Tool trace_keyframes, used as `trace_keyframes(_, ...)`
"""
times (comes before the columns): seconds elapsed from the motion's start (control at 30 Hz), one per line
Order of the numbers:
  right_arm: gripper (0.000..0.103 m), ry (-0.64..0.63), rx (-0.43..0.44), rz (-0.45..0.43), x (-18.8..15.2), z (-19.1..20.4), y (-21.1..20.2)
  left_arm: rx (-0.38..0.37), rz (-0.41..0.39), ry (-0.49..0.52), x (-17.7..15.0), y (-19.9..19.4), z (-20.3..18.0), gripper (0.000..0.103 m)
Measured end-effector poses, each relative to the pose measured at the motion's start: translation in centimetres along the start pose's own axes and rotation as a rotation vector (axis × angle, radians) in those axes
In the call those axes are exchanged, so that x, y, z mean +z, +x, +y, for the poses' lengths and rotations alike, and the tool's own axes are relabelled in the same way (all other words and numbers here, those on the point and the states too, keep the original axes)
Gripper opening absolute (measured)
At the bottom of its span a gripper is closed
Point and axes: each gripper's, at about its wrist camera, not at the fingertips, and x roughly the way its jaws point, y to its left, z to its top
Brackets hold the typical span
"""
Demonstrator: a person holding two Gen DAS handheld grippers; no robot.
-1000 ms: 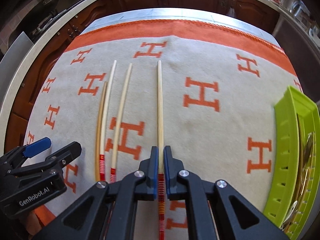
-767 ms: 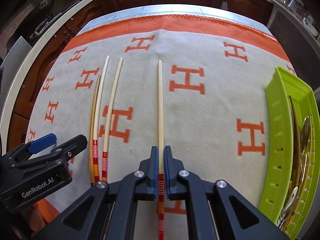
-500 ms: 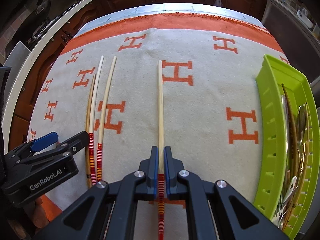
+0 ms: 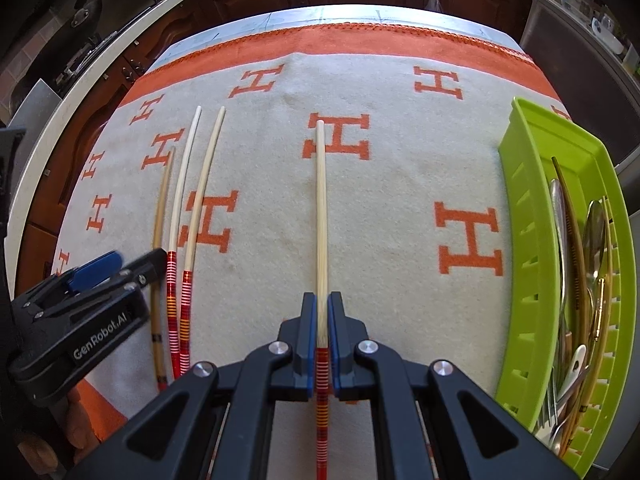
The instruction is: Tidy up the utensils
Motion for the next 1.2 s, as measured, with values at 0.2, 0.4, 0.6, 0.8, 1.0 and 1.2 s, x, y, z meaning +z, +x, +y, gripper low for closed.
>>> trace_keyframes(0.2, 0.005, 0.039, 0.075, -0.019, -0.6, -1.2, -0.9, -0.023, -0.025, 0.003, -0.9, -1.7, -1.1, 0.004)
trace_keyframes(0.4, 0.005, 0.075, 0.129, -0.066, -0.8, -2.7, -3.5, -0.089, -0.075, 0.021, -2.0, -5.6, -2.9, 0.004)
trace_keyframes(0.6, 0.005, 0.106, 0.139, -0.100, -1.8, -4.7, -6.3, -0.209, -0.034, 0.036, -1.6, -7.9, -5.9, 0.004)
trace_keyframes(0.8, 0.005, 0.173, 0.096, -0.124, -3.2, -9.1, -9.3, -0.327, 0.018, 0.101, -1.6, -9.1, -11.6, 0.004)
trace_keyframes(1.0, 0.006, 0.218, 0.027, -0.111, -4.2, -14.1, -10.6, -0.398, 0.073, 0.159, -1.6, -9.1, -17.9, 0.004)
trace_keyframes(1.2, 0.006, 0.216, 0.002, -0.074, -4.2, -16.9, -10.0, -0.400, 0.113, 0.173, -1.3, -7.7, -22.0, 0.005)
